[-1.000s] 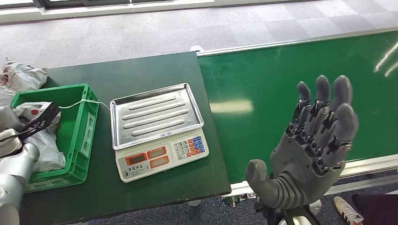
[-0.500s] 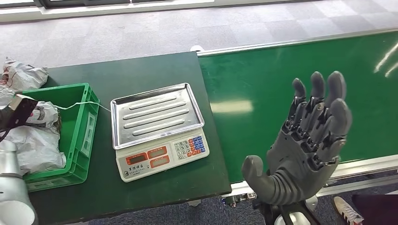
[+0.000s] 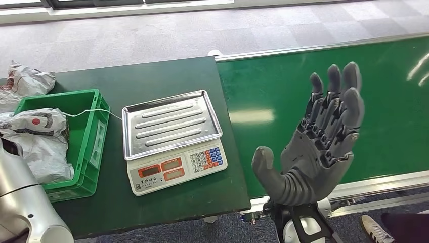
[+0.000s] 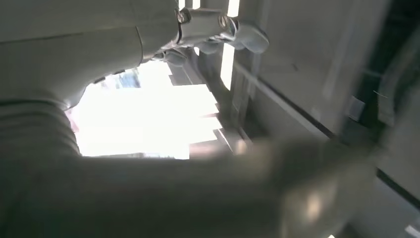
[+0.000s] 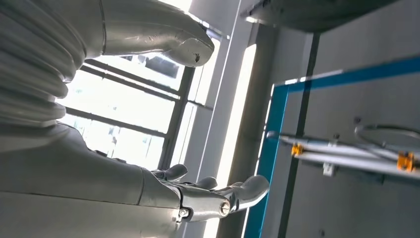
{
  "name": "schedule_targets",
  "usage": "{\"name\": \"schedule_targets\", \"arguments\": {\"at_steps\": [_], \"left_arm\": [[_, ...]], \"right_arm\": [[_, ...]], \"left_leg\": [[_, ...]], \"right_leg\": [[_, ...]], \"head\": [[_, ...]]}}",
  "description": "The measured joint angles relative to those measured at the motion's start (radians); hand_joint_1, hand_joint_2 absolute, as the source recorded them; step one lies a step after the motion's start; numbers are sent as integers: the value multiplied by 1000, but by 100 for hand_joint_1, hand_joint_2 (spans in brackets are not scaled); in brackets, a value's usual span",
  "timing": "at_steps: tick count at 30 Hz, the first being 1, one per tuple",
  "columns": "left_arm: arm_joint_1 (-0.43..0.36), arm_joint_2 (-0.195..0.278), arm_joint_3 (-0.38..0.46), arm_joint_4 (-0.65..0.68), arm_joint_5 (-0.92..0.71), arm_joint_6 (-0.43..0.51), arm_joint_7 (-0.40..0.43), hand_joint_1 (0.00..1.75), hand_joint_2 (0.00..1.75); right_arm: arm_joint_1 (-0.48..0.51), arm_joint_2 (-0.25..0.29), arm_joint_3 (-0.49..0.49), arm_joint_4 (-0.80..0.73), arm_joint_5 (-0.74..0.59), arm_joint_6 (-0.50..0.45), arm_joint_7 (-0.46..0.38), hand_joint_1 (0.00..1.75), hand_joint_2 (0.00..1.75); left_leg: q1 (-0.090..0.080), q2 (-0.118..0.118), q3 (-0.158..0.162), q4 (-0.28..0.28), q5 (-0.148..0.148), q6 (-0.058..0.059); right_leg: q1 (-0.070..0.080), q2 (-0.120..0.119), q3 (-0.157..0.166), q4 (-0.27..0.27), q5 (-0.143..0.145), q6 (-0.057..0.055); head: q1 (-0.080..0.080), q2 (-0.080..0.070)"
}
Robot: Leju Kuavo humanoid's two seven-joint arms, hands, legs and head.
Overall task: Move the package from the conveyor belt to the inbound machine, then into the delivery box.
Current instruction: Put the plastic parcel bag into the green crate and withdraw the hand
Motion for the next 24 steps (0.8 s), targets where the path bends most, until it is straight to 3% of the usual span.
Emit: {"name": "schedule_targets", "arguments": {"at_steps": [3,6,8,13,24], "left_arm": [[91,-22,-204,-135,33,-264,33,0,175],[220,-46,-393,-257,106,-557,-7,0,175],[303,-64,-495,-323,127,-652,-26,0,175],[394,-84,-624,-410,141,-664,-30,0,175],[435,-85,-678,-461,154,-670,-30,0,175]], "right_arm": [[0,0,0,14,21,-39,0,0,175],[-1,0,0,43,108,-47,7,0,175],[-2,1,0,64,155,-46,15,0,175],[-5,5,0,95,178,-47,20,0,175],[-9,6,0,118,180,-49,20,0,175]], "left_leg": [[-2,1,0,0,-1,1],[-3,5,1,0,-3,2],[-3,6,1,0,-4,3],[-2,3,0,0,-4,3],[-2,3,1,0,-4,4]], "right_leg": [[-2,0,0,0,0,0],[-3,2,0,0,-1,1],[-3,3,0,0,-1,2],[-3,2,0,0,-3,3],[-3,2,1,0,-3,3]], "head": [[0,0],[0,0],[0,0],[0,0],[0,0]]}}
